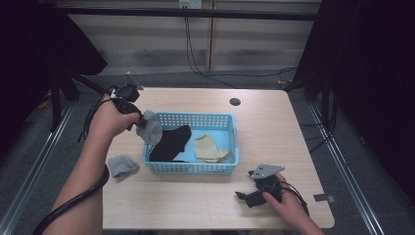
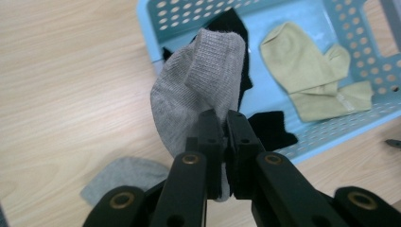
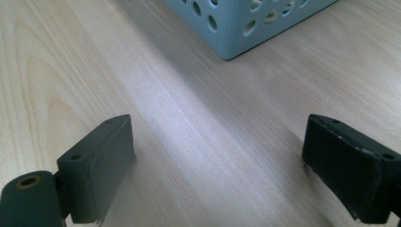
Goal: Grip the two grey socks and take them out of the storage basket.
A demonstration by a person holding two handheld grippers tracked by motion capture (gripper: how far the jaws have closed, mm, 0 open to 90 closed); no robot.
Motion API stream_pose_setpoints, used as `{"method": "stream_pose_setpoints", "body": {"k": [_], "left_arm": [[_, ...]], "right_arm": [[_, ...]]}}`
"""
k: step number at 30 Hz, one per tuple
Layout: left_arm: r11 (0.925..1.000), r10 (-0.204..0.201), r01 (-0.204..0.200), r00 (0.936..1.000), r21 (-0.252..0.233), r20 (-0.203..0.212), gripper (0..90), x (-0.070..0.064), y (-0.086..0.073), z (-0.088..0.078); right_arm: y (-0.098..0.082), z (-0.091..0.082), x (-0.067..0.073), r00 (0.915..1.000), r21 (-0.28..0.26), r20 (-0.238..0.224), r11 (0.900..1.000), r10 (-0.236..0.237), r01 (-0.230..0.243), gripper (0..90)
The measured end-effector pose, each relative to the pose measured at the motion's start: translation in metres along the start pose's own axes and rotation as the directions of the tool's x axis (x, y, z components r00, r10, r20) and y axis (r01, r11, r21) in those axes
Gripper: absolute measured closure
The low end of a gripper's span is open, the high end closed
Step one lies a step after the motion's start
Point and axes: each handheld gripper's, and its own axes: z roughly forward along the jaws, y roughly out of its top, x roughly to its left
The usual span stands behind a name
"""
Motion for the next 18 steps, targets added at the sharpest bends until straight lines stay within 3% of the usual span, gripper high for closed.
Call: {"method": "stream_pose_setpoints", "body": {"k": [10,14,18], "left_arm": [[0.9968,-0.073,0.072,0.9972,-0.033,-0.016,86.0,0.034,-0.022,-0.019],[0.9953,-0.092,0.092,0.9954,-0.032,-0.025,85.9,0.047,-0.033,-0.015],[0.9905,-0.135,0.134,0.9907,-0.029,-0.019,85.8,0.058,-0.043,-0.002]], "right_arm": [[0.000,0.000,0.000,1.0000,0.000,0.000,1.000,0.000,0.000,9.6],[0.000,0.000,0.000,1.0000,-0.001,-0.001,1.000,-0.002,0.002,9.6],[0.000,0.000,0.000,1.0000,-0.002,0.000,1.000,0.000,0.000,9.6]]}}
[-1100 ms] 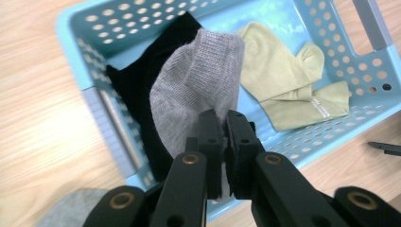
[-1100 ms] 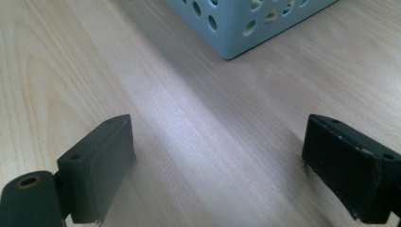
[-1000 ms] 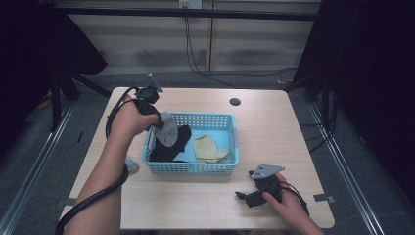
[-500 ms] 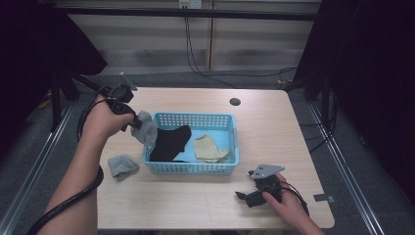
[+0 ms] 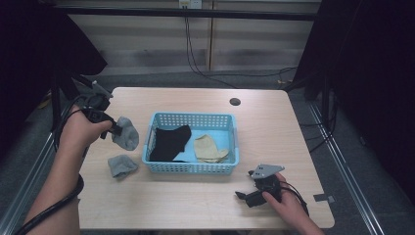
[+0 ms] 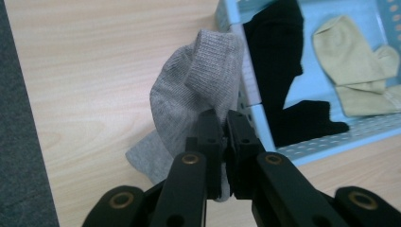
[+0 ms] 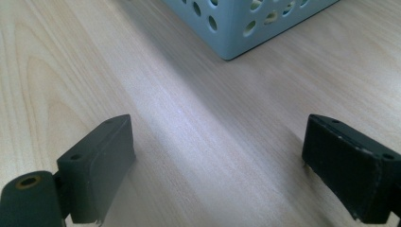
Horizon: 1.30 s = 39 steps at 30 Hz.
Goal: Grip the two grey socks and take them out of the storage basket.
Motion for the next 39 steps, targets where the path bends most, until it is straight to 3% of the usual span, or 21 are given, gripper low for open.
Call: {"method": "stream_pose_setpoints", "body": {"k": [5,8,9,11,14,20,30,39], "left_arm": [[0.9992,-0.033,0.033,0.9995,0.024,0.001,85.8,0.011,-0.009,0.024],[0.9990,-0.044,0.044,0.9990,0.014,-0.007,85.3,0.014,-0.011,0.035],[0.9992,-0.039,0.039,0.9992,0.005,-0.010,84.2,0.014,-0.011,0.038],[0.9997,-0.015,0.015,0.9995,-0.017,-0.027,73.9,0.013,-0.012,0.042],[1.0000,-0.001,0.001,0.9998,0.003,-0.018,68.4,0.009,-0.012,0.045],[0.9997,0.019,-0.019,0.9995,-0.018,-0.026,58.7,0.003,-0.020,0.045],[0.9966,0.070,-0.072,0.9967,-0.040,-0.041,47.4,-0.002,-0.049,0.050],[0.9945,0.076,-0.077,0.9969,-0.071,-0.023,41.4,-0.009,-0.083,0.064]], "right_arm": [[0.000,0.000,0.000,1.0000,-0.001,-0.001,1.000,-0.002,0.002,9.6],[0.000,0.000,0.000,1.0000,-0.001,-0.001,1.000,-0.002,0.002,9.6],[0.000,0.000,0.000,1.0000,-0.001,-0.001,1.000,-0.002,0.002,9.6],[0.000,0.000,0.000,1.0000,0.000,0.000,1.000,0.000,0.000,9.6],[0.000,0.000,0.000,1.0000,-0.001,-0.001,1.000,-0.002,0.002,9.6],[0.000,0.000,0.000,1.0000,-0.001,-0.001,1.000,0.000,0.000,9.6],[0.000,0.000,0.000,1.0000,0.002,-0.002,1.000,-0.001,0.002,9.6],[0.000,0.000,0.000,1.0000,0.002,-0.002,1.000,-0.002,0.002,9.6]]}}
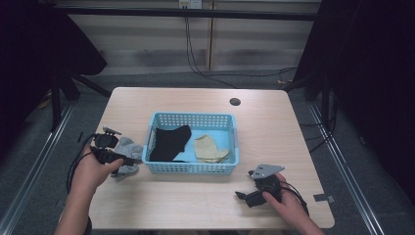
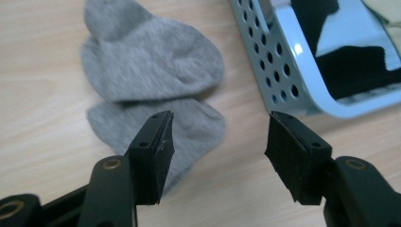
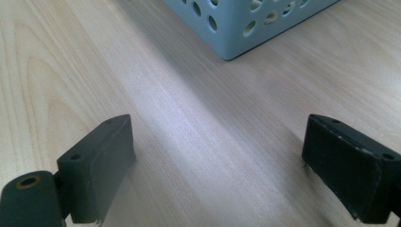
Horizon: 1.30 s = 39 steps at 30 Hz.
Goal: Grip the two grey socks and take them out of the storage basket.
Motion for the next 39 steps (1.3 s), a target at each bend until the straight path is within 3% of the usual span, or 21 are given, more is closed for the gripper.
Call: {"method": "stream_pose_setpoints", "body": {"k": [9,17,22,28,33,34,39], "left_arm": [[0.9986,-0.014,0.016,0.9991,-0.050,0.040,38.3,-0.007,-0.042,0.016],[0.9928,0.059,-0.056,0.9980,-0.105,0.023,32.7,-0.023,-0.065,0.025],[0.9819,0.116,-0.111,0.9931,-0.153,0.020,31.3,-0.034,-0.077,0.034],[0.9746,0.161,-0.159,0.9870,-0.157,-0.005,30.0,-0.042,-0.087,0.048],[0.9593,0.180,-0.185,0.9828,-0.214,-0.042,25.5,-0.045,-0.089,0.055],[0.9519,0.188,-0.195,0.9809,-0.237,-0.051,24.1,-0.047,-0.090,0.058],[0.9377,0.205,-0.210,0.9776,-0.277,-0.048,18.1,-0.048,-0.091,0.063]], "right_arm": [[0.000,0.000,0.000,1.0000,0.000,0.000,1.000,0.000,0.000,9.6],[0.000,0.000,0.000,1.0000,0.000,0.000,1.000,0.000,0.000,9.6],[0.000,0.000,0.000,1.0000,0.000,0.000,1.000,0.000,0.000,9.6],[0.000,0.000,0.000,1.0000,0.000,0.000,1.000,0.000,0.000,9.6],[0.000,0.000,0.000,1.0000,0.000,0.000,1.000,0.001,-0.001,9.6],[0.000,0.000,0.000,1.0000,0.000,0.000,1.000,0.000,0.000,9.6],[0.000,0.000,0.000,1.0000,0.001,0.001,1.000,0.002,-0.002,9.6]]}}
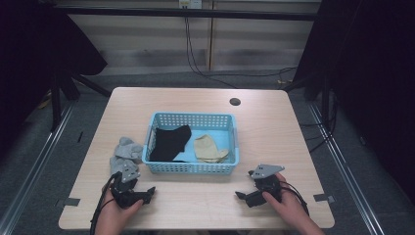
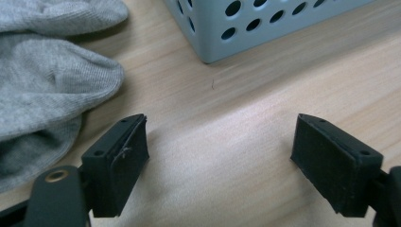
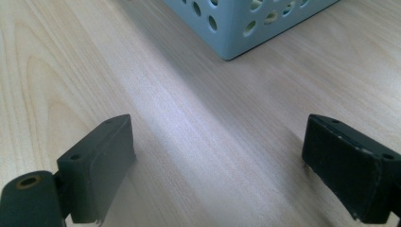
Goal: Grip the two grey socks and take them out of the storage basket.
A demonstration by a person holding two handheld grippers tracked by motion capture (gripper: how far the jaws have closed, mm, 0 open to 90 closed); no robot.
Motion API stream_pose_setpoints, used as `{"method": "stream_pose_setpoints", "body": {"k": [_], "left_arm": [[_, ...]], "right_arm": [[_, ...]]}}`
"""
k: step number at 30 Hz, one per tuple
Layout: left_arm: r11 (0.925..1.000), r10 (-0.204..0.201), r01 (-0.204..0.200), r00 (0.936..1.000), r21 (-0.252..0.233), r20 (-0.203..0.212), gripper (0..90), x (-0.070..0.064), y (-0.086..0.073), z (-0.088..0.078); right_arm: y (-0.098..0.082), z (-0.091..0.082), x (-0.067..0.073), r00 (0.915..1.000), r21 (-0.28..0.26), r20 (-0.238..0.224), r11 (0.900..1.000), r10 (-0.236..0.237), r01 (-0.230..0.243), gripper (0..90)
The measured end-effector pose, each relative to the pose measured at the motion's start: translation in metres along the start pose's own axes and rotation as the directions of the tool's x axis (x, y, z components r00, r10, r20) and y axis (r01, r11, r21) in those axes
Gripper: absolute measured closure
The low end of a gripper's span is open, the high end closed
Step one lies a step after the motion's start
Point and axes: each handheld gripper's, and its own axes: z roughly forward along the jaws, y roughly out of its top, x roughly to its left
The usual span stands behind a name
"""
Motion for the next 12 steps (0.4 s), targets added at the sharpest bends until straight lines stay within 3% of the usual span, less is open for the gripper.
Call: {"method": "stream_pose_setpoints", "body": {"k": [6,12], "left_arm": [[0.9986,0.006,-0.005,0.9999,-0.053,0.016,15.0,0.0036,-0.0051,0.0021],[0.9983,0.007,-0.006,0.9998,-0.058,0.020,14.6,0.0047,-0.0053,0.0027]], "right_arm": [[0.0000,0.0000,0.0000,1.0000,0.000,0.000,1.000,0.000,0.000,9.6],[0.0000,0.0000,0.0000,1.0000,0.000,0.000,1.000,0.000,0.000,9.6]]}}
